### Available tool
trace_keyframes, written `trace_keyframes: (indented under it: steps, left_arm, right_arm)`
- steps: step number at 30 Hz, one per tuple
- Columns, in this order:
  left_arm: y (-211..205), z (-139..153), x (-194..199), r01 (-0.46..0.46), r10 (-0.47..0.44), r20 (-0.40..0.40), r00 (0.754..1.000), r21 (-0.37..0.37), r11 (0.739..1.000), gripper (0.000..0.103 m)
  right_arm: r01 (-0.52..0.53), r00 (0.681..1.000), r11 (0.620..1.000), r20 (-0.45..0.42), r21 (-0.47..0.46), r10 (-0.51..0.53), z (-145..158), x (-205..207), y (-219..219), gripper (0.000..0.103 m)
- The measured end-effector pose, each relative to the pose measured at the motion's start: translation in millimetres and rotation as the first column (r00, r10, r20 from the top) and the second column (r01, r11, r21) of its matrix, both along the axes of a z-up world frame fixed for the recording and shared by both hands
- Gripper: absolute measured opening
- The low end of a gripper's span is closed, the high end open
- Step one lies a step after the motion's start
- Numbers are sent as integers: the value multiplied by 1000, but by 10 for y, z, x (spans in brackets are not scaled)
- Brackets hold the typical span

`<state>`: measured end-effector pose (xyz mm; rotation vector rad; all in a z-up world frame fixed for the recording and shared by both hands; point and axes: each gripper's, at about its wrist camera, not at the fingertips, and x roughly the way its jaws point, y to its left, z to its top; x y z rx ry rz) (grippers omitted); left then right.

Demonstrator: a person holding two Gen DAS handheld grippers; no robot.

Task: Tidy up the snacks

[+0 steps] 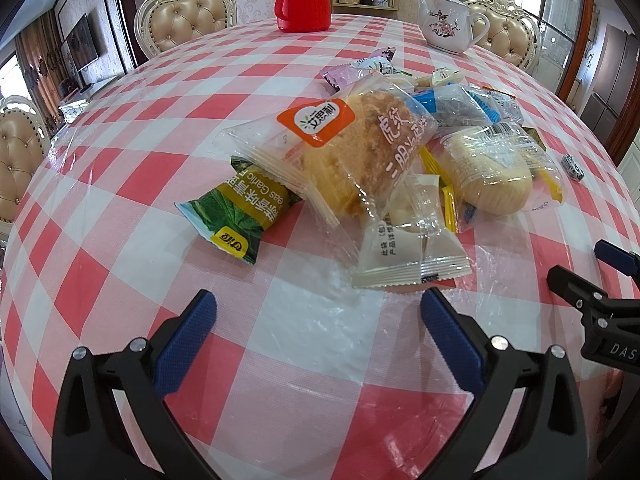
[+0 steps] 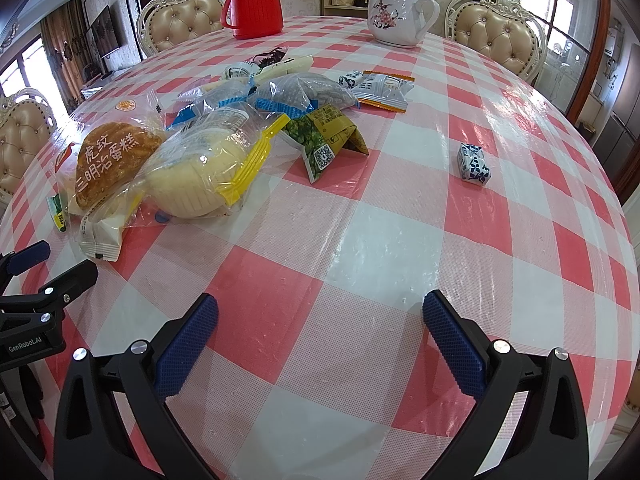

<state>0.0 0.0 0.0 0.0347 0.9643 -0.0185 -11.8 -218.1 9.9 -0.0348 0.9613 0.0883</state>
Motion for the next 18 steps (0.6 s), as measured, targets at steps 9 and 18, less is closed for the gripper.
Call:
trace_keyframes:
  steps: [9, 18]
  left_arm:
    - [7, 5, 10, 20, -20, -20, 1000, 1, 1000, 102]
    - [370, 73, -278, 58, -60, -10, 998, -164, 985, 102]
  right_arm:
    - [-25, 1000, 1000, -17, -1, 25, -16, 34, -10, 99]
    - [-52, 996, 994, -64, 94, 58, 27, 139, -89, 99]
